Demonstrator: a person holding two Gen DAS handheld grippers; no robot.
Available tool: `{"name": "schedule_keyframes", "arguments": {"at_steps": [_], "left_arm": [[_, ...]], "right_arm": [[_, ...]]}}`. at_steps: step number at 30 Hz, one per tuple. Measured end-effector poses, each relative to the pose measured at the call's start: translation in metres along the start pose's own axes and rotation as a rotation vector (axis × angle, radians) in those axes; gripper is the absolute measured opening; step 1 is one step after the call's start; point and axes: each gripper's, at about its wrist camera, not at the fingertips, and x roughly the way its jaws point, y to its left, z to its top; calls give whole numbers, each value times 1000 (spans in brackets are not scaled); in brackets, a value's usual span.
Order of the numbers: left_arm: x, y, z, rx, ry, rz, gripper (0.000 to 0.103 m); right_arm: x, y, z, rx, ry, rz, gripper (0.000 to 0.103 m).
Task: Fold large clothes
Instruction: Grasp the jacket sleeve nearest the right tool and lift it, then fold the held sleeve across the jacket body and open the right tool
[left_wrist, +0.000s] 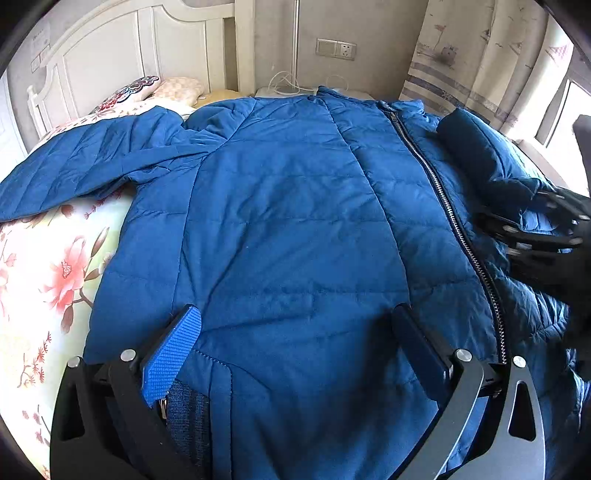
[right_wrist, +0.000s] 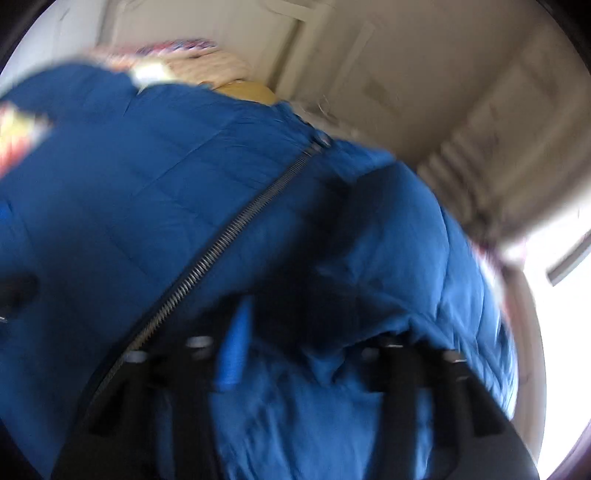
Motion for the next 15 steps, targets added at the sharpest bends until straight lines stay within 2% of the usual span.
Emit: {"name": "schedule_keyframes", "arguments": {"at_steps": [2, 4, 7, 8, 10, 12, 15], "left_arm": [[0, 0, 0, 1, 0, 2, 99], [-1, -1, -1, 1, -3, 3, 99], [0, -2, -1, 8, -1, 14, 99], [0, -3, -1, 11, 0, 18, 99], [0, -3, -1, 13, 0, 21, 99], [0, -4, -1, 12, 0, 19, 99], [0, -4, -1, 12, 0, 19, 99]], "right_arm": [[-26, -41, -17, 179, 6, 123, 65], [-52, -72, -38, 338, -34, 180, 65], [-85, -151, -102, 757, -157, 308, 66], [-82, -183, -126, 924, -172, 343, 66], [-69, -222, -157, 1119, -158, 385, 66], [-55, -243, -172, 1210, -151, 432, 65], [-28, -252, -176, 1298, -87, 440, 65]]}}
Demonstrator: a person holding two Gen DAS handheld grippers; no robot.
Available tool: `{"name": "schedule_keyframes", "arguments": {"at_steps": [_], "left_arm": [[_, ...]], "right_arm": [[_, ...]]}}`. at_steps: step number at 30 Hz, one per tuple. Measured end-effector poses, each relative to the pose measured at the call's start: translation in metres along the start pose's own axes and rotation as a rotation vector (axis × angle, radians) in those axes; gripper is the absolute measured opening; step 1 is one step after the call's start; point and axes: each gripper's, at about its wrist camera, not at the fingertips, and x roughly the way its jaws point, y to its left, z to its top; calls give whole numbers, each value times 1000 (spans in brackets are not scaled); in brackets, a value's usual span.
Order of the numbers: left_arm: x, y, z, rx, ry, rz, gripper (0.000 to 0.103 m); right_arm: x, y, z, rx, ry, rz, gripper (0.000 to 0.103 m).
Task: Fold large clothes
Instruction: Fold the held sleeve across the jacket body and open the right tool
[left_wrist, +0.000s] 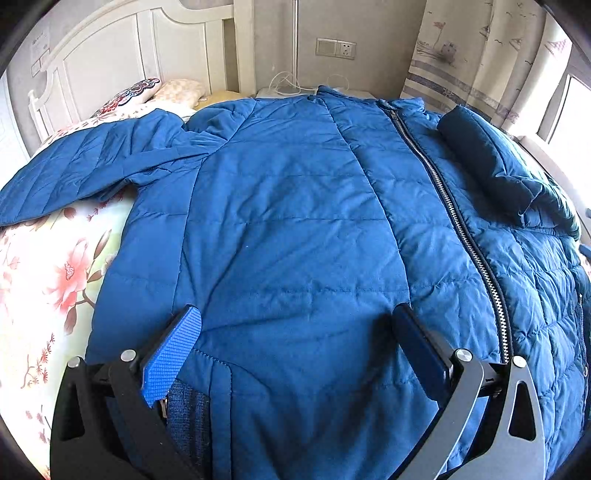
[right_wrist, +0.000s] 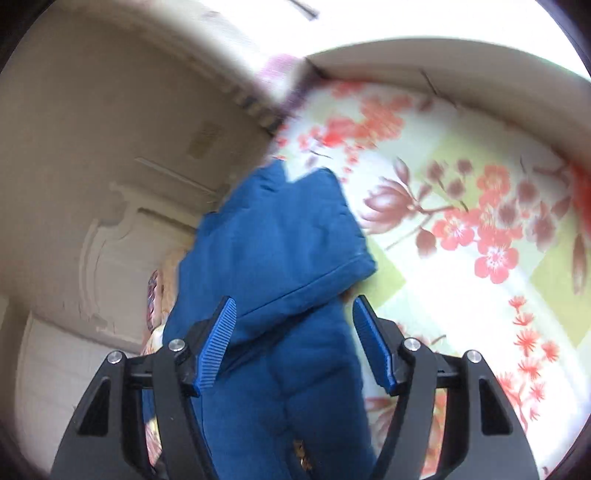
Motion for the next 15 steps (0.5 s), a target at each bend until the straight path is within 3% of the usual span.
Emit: {"name": "schedule_keyframes", "arguments": {"at_steps": [2, 3, 5, 6, 8, 10, 13, 14, 15], "left_arm": [[0, 0, 0, 0, 0, -1, 99], [0, 0, 0, 0, 0, 0, 99], [0, 0, 0, -2, -2, -1, 99], [0, 0, 0, -2, -2, 1, 99], [-1, 0, 0, -5, -5, 2, 99], [-1, 2, 1, -13, -7, -5, 99], [-2, 4, 1, -23, -12, -14, 99], [-3, 5, 1, -28, -16, -18, 99], [-4, 6, 0, -32, -20, -21, 99]], "right_arm": [[17, -5, 10, 58, -2, -1, 61], [22, 0, 9, 51, -29, -7, 37], [27, 21, -1, -27, -124, -63, 18], [28, 42, -5, -92, -173, -77, 16], [17, 106, -25, -350, -284, -117, 15], [23, 169, -52, -590, -318, -99, 16], [51, 255, -111, -931, -292, -52, 33], [65, 276, -133, -1038, -234, 1, 67], [74, 291, -152, -1110, -164, 39, 84]]}}
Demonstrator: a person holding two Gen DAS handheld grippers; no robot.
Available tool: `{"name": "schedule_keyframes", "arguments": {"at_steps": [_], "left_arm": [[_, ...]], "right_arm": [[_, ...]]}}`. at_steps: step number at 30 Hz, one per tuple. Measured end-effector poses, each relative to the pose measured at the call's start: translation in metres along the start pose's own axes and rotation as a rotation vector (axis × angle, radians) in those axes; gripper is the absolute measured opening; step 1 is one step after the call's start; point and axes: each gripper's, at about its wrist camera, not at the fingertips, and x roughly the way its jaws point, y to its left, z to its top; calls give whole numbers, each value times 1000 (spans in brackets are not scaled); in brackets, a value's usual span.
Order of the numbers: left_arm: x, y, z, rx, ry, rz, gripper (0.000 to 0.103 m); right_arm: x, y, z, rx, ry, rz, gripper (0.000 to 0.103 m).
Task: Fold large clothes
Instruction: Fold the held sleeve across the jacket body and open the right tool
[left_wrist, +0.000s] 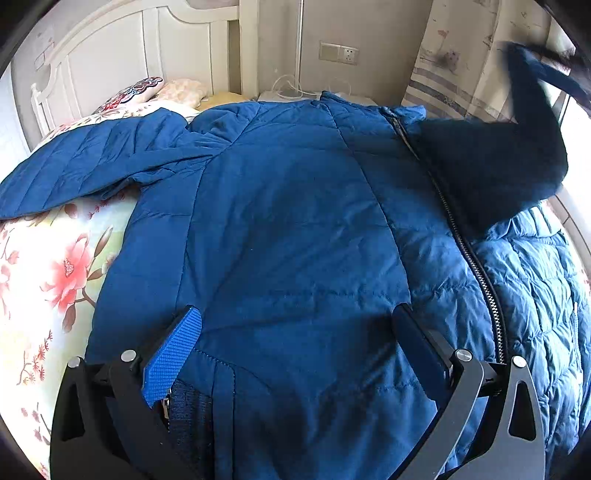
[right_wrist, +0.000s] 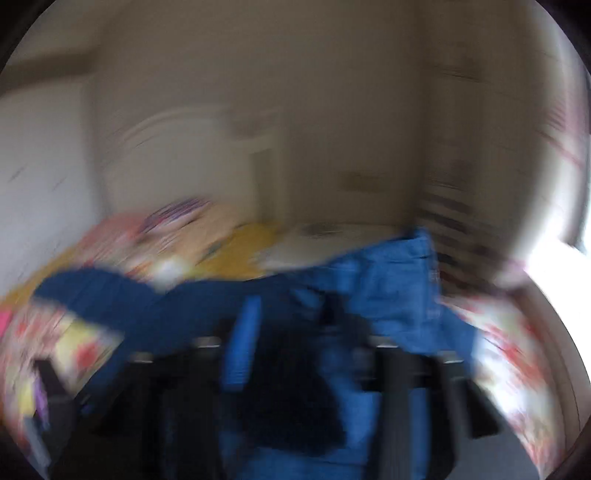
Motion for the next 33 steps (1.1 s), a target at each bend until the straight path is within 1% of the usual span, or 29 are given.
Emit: {"name": "schedule_keyframes", "arguments": {"at_steps": [1, 2, 3, 5, 6, 7, 10, 11, 12, 13, 14, 15, 16, 17, 18, 19, 20, 21, 22, 23, 24, 26, 28, 29, 31, 32, 33], "left_arm": [[-1, 1, 0, -5, -3, -5, 99], [-1, 2, -1, -8, -4, -8, 99], [-1, 3, -1, -11, -4, -13, 99], [-1, 3, 0, -13, -5, -18, 99], [-1, 4, -1, -14, -6, -19, 99], [-1, 5, 0, -17, -7, -22, 99], [-3, 9, -2, -29, -15, -38, 99], [-3, 11, -1, -37, -15, -44, 99], [-2, 11, -1, -42, -14, -46, 99], [-2, 11, 1, -47, -8, -48, 99], [-1, 11, 2, -49, -1, -51, 99], [-2, 14, 6, -73, 11, -75, 99], [-3, 18, 10, -124, 19, -133, 99], [-4, 23, 16, -180, 28, -200, 99], [-4, 24, 24, -239, 41, -293, 99], [-3, 22, 32, -276, 50, -367, 99], [-1, 19, 41, -307, 57, -436, 99], [4, 17, 51, -364, 64, -541, 99], [11, 16, 59, -419, 70, -623, 99], [24, 16, 67, -500, 81, -712, 99], [33, 16, 71, -554, 86, -751, 99], [62, 17, 73, -733, 108, -860, 99], [88, 14, 69, -887, 137, -942, 98], [94, 14, 69, -945, 129, -963, 98], [105, 14, 67, -1078, 87, -1007, 97], [108, 12, 69, -1113, 88, -1048, 97], [116, 9, 71, -1166, 105, -1105, 96]], "right_arm": [[13, 31, 2, -85, 37, 69, 84], [15, 47, 3, -118, 36, 105, 84], [15, 56, 3, -128, 29, 161, 84], [8, 51, 2, -87, -5, 239, 84], [0, 40, 0, -56, -19, 240, 84], [-7, 31, -5, -35, -23, 222, 83], [-20, -39, -21, 79, -12, 57, 80], [-22, -69, -32, 144, 11, -15, 76], [-27, -88, -42, 196, 32, -61, 72], [-24, -126, -61, 304, 85, -135, 70], [-24, -151, -76, 373, 120, -178, 63], [-20, -176, -95, 441, 157, -218, 60], [-14, -187, -109, 480, 179, -234, 60], [-8, -203, -127, 534, 202, -230, 56], [-2, -209, -136, 567, 204, -213, 56], [-2, -216, -142, 604, 192, -194, 55], [-2, -218, -142, 609, 183, -194, 55], [1, -216, -141, 597, 179, -202, 56], [5, -213, -140, 570, 185, -216, 57], [7, -208, -139, 538, 190, -228, 58], [9, -199, -138, 518, 189, -232, 58], [9, -192, -133, 481, 183, -233, 59], [9, -190, -131, 475, 184, -235, 59], [9, -190, -130, 476, 185, -235, 59], [8, -188, -129, 475, 186, -235, 59], [7, -188, -129, 470, 187, -238, 59], [7, -186, -129, 465, 189, -239, 60]]}}
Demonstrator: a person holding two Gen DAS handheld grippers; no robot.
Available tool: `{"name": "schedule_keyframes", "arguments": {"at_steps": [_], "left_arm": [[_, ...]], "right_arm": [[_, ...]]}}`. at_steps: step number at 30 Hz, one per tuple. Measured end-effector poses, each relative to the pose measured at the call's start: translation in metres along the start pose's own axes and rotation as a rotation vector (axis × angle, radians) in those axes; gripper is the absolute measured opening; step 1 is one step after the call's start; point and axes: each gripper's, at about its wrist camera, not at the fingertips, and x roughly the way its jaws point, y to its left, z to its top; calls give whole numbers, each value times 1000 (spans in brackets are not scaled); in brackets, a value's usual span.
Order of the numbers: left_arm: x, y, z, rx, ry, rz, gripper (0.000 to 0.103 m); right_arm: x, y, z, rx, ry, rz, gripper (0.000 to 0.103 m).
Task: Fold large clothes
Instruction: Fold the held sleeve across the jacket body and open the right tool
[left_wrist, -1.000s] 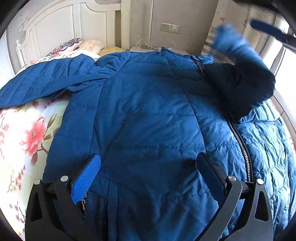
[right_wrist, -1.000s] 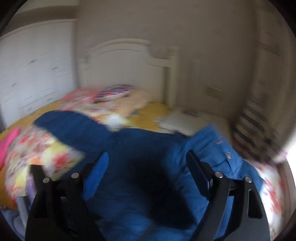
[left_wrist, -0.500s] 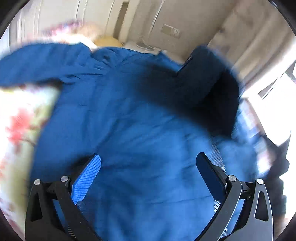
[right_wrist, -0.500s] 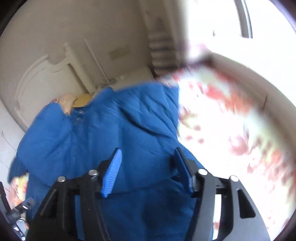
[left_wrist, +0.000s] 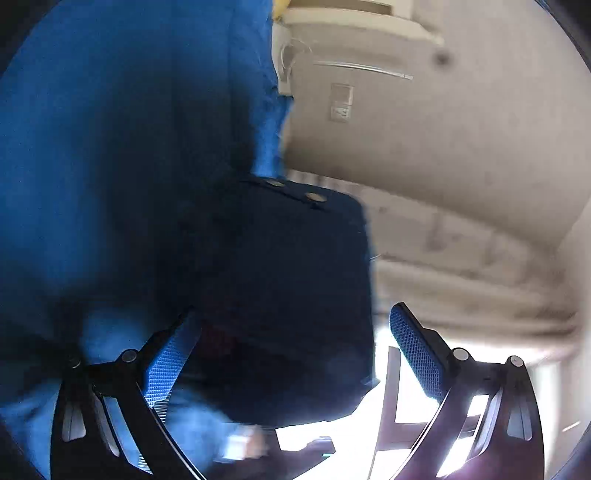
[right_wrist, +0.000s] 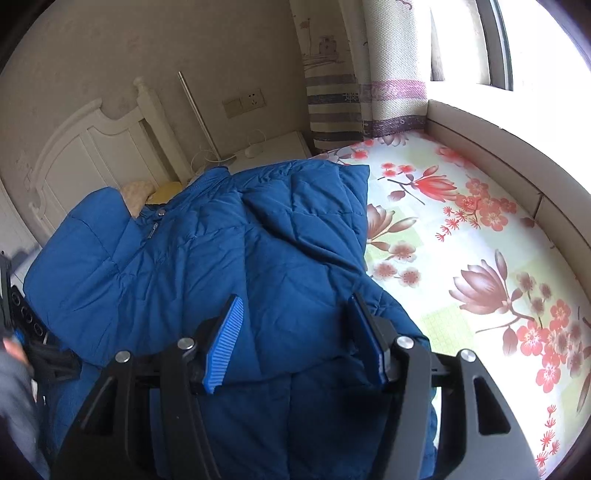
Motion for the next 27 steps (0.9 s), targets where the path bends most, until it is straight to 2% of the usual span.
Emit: {"name": "schedule_keyframes", "arguments": {"at_steps": [1, 3, 4, 6, 7, 8, 10, 11, 12, 13, 15, 17, 18, 19, 20, 21, 22, 24, 25, 27], "left_arm": [[5, 3, 2, -49, -5, -22, 95], [15, 6, 3, -86, -4, -3, 84], [24, 7, 2, -87, 21, 25, 75], [38, 7, -2, -68, 81, 20, 50], [40, 0, -6, -7, 82, 46, 34], [37, -15, -12, 100, 49, 108, 23], [28, -46, -25, 308, -27, 207, 19], [21, -72, -39, 484, -99, 290, 18], [13, -92, -49, 604, -152, 342, 18], [4, -114, -67, 780, -228, 412, 18], [-10, -138, -92, 1025, -337, 530, 18], [-13, -142, -103, 1189, -383, 650, 23], [-14, -137, -104, 1253, -379, 719, 26], [-19, -131, -98, 1267, -376, 770, 40], [-28, -125, -88, 1228, -367, 782, 60], [-35, -117, -82, 1185, -355, 773, 73], [-45, -110, -72, 1123, -342, 764, 95], [-61, -100, -60, 1042, -290, 725, 95], [-70, -95, -56, 995, -295, 713, 95], [-105, -86, -42, 876, -402, 653, 95]], "right_arm": [[-1, 0, 0, -3, 0, 0, 60], [-2, 3, -1, -5, 1, 0, 61], [-2, 4, -1, -5, 1, 1, 61], [-2, 3, -1, -3, -1, 6, 61], [-3, 2, -1, 0, -2, 10, 61], [-3, 2, -1, 2, -4, 15, 61], [-3, 1, -1, 4, -7, 20, 62], [-4, 1, -1, 5, -8, 21, 62], [-4, 1, -1, 5, -8, 23, 63], [-4, 1, -1, 5, -10, 26, 63], [-4, 1, -1, 5, -11, 29, 64], [-4, 1, -1, 5, -12, 32, 64], [-4, 2, -1, 5, -13, 32, 64], [-4, 2, 0, 6, -13, 34, 64], [-4, 2, 0, 6, -14, 33, 64], [-5, 2, -1, 5, -14, 33, 65], [-5, 2, -1, 6, -14, 33, 65], [-5, 2, -1, 7, -14, 33, 65], [-5, 2, -1, 7, -14, 33, 65], [-5, 1, -1, 6, -14, 33, 65]]}}
